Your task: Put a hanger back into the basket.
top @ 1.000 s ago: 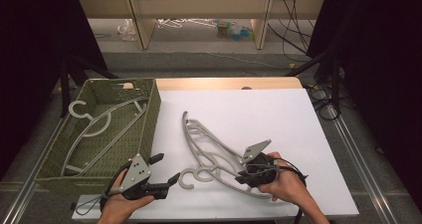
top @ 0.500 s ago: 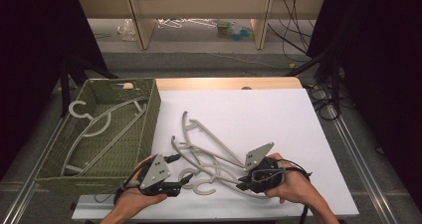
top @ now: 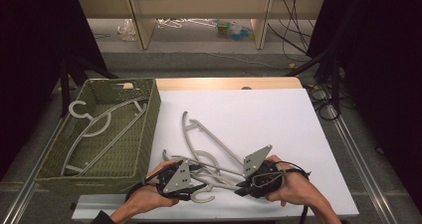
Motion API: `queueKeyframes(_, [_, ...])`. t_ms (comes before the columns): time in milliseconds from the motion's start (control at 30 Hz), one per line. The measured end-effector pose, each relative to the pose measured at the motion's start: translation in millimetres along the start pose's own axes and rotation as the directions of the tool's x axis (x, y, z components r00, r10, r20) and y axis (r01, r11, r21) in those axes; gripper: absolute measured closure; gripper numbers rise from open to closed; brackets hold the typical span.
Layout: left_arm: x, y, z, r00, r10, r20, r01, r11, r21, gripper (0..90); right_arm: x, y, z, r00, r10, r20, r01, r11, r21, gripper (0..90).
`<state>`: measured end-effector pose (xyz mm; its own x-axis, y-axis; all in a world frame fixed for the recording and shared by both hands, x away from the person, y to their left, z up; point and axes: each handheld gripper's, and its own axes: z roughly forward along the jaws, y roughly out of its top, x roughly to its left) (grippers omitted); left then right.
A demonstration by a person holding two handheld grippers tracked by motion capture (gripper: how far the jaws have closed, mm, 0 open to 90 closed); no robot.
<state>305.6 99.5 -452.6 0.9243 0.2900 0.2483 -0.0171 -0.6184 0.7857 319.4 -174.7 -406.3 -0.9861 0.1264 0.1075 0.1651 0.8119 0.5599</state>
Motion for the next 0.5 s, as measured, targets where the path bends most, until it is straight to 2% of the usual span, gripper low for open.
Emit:
queueKeyframes(33, [1.5,0.7,0.7,0.9998,0.019,0.000,-0.019,0.9996,0.019,48.2,0.2,0.3,0.3,0.9999,-0.004,-0.010,0.004,1.0000,0.004,81.8])
queueKeyframes(67, [2.2,1.7,2.4,0.9998,0.001,0.018,-0.002,0.9998,0.018,49.4,0.4,0.4,0.3,0.9999,-0.005,-0.011,0.005,1.0000,0.004,81.8])
queueKeyframes(100, [2.7,2.1,2.4,0.9994,0.006,0.034,-0.007,0.9999,0.015,56.8,0.3,0.4,0.1,1.0000,-0.005,-0.007,0.005,1.0000,0.003,81.8])
queueKeyframes(167, [2.4,3.7,2.9,0.9975,0.039,0.059,-0.040,0.9991,0.018,61.8,-0.8,-0.2,-0.4,1.0000,-0.007,-0.002,0.007,1.0000,-0.001,81.8])
queueKeyframes(233, [2.3,5.8,1.5,0.9931,0.101,0.060,-0.104,0.9931,0.054,64.9,-1.1,-0.6,-0.8,0.9999,-0.014,-0.004,0.014,0.9999,0.001,81.6])
queueKeyframes(333, [0.8,8.6,-0.9,0.9900,0.127,0.062,-0.131,0.9893,0.065,67.3,-0.8,-0.4,-1.1,0.9994,-0.035,0.002,0.035,0.9994,0.003,81.3])
queueKeyframes(400, [-0.9,11.5,-2.8,0.9871,0.151,0.052,-0.155,0.9855,0.069,69.5,-0.7,-0.1,-3.5,0.9979,-0.051,0.040,0.051,0.9987,-0.002,79.8])
queueKeyframes(500, [-0.7,16.7,-6.2,0.9847,0.165,0.055,-0.169,0.9836,0.063,72.4,-1.5,1.8,-7.9,0.9940,-0.064,0.089,0.065,0.9978,-0.010,75.9])
